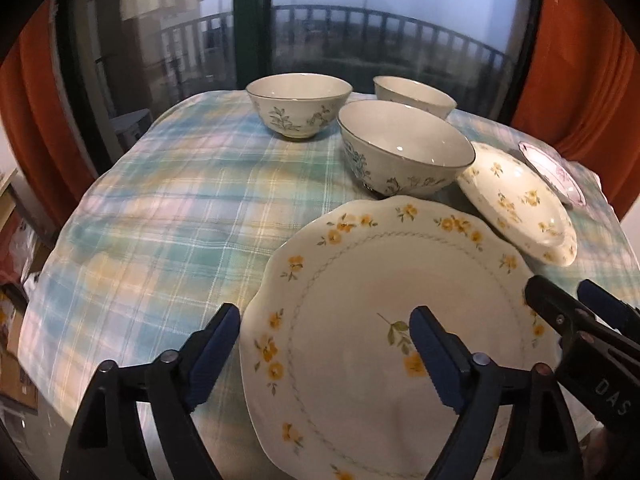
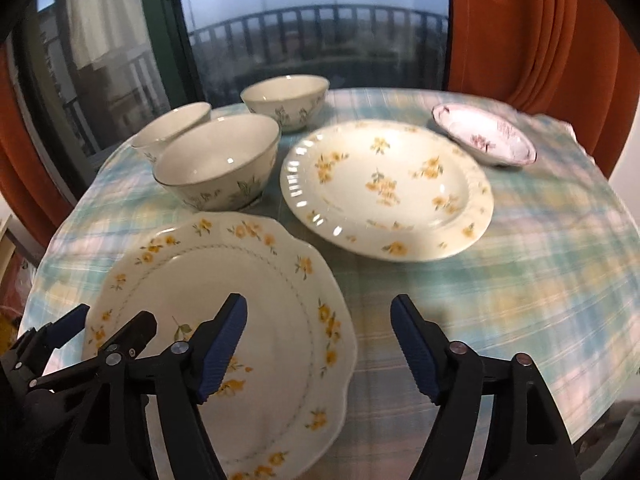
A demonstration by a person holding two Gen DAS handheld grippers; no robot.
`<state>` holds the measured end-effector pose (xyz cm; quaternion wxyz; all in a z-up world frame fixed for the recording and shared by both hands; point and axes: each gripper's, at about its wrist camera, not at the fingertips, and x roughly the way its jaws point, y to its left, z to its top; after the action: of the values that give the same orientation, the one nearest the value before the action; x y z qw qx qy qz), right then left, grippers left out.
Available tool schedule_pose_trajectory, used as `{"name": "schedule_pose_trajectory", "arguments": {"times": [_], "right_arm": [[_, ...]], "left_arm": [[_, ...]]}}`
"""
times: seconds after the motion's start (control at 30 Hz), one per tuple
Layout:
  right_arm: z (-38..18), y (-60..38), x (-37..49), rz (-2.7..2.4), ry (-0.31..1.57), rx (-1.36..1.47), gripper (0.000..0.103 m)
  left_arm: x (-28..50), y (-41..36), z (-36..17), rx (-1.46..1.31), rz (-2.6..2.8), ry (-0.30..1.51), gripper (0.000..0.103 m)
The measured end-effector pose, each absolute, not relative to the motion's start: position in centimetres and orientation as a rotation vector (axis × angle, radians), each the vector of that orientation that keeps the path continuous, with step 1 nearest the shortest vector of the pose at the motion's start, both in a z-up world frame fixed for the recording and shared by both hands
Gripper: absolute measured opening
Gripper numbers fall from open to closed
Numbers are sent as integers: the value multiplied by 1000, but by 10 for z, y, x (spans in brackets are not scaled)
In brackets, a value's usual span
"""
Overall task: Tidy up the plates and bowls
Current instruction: 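Carry the scalloped plate toward the bowls and set it down, then close both grippers on the rim of the round dotted-rim flower plate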
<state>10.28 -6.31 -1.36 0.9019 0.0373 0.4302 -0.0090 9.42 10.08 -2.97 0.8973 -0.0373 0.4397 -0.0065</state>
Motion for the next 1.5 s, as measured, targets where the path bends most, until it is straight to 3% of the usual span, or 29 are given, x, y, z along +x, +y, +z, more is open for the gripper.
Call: {"name": "schedule_pose_trajectory", "arguments": {"times": [0.67, 1.13, 1.3, 1.5], "right_arm": [[22, -160, 121, 11, 795, 64, 82], [1, -221, 184, -4, 842, 112, 82], [-17, -224, 207, 17, 892, 123, 82], [-37, -224, 231, 38, 949, 128, 81]], "left_arm": [[117, 1, 12, -76, 28, 801, 89], [183, -67, -18, -30, -11, 937, 84], [205, -75, -36, -35, 3, 998, 77], [220, -77, -46, -24, 33, 1022, 77]]}}
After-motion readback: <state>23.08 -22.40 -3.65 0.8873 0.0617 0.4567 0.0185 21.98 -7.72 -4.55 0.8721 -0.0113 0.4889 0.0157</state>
